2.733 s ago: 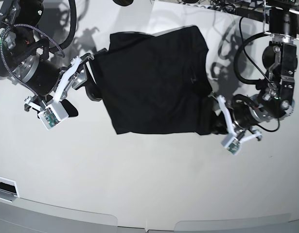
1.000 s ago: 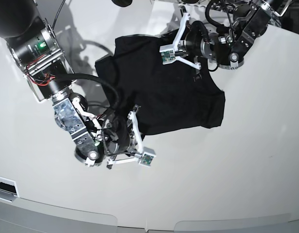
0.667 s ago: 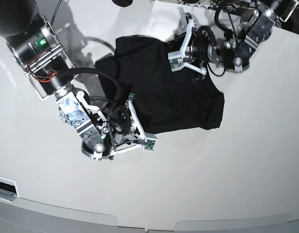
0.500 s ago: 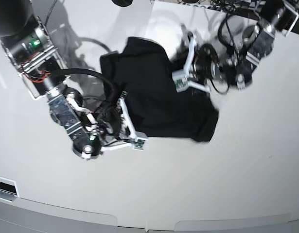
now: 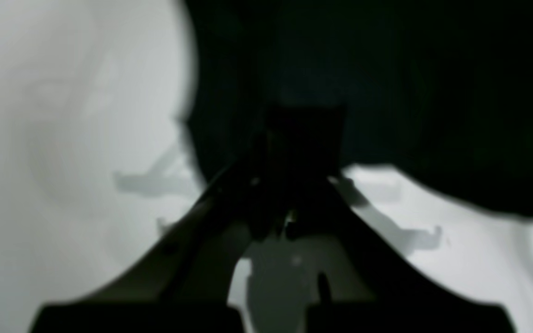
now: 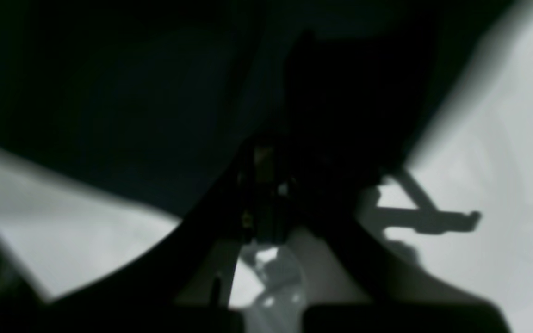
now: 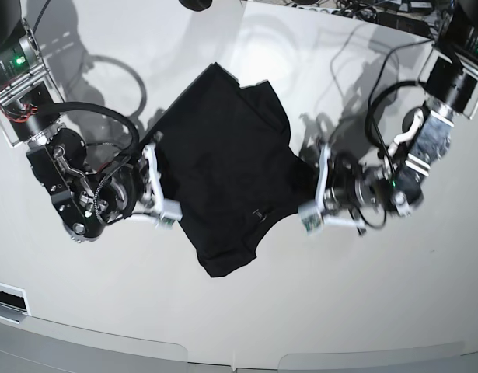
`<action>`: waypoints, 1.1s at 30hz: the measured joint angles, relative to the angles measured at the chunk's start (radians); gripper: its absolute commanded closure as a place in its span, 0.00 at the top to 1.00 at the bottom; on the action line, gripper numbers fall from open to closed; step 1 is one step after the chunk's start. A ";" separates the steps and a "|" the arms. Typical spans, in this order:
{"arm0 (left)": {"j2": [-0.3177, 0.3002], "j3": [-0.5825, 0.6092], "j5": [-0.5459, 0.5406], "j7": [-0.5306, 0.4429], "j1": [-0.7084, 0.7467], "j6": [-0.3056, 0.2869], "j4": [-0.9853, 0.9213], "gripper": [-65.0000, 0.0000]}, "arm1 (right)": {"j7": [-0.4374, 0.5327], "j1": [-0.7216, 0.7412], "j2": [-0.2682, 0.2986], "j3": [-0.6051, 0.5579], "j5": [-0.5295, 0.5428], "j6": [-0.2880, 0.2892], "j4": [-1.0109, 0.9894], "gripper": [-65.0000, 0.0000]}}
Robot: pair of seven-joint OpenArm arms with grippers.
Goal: Layout the t-shirt on the table in an organized manner, then fold the t-shirt properly
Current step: 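Lower the folded shirt and open both grippers, withdrawing the right gripper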
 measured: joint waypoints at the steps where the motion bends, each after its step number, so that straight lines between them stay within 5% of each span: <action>1: 0.000 -0.020 -0.035 0.010 -0.005 0.003 0.016 0.00 | 0.015 -0.005 -0.002 0.032 -0.039 -0.020 0.000 0.00; 7: 0.003 -0.126 -0.085 0.010 0.013 -0.009 0.031 0.00 | 0.064 -0.027 -0.017 0.256 -0.135 -0.136 0.000 0.00; 11: 0.001 -0.210 -0.120 0.014 0.051 -0.012 0.029 0.00 | 0.161 -0.101 -0.016 0.351 -0.148 -0.146 0.001 0.00; 15: 0.006 -0.293 -0.195 0.017 0.085 -0.100 0.029 0.00 | 0.161 -0.203 -0.028 0.350 -0.154 -0.040 -0.001 0.00; 18: 0.005 -0.316 -0.205 0.017 0.086 -0.113 0.029 0.00 | 0.154 -0.229 -0.056 0.350 -0.141 0.038 -0.001 0.00; 22: -0.002 -0.319 -0.203 0.029 0.087 -0.113 0.029 0.00 | -0.019 -0.275 -0.062 0.356 0.056 0.098 0.007 0.00; 26: 0.005 -0.319 -0.214 0.027 0.089 -0.114 0.029 0.00 | -0.113 -0.334 -0.065 0.356 0.209 0.104 0.010 0.00; 33: 0.003 -0.319 -0.239 0.029 0.110 -0.137 0.029 0.00 | -0.138 -0.475 -0.064 0.355 0.306 0.103 0.115 0.00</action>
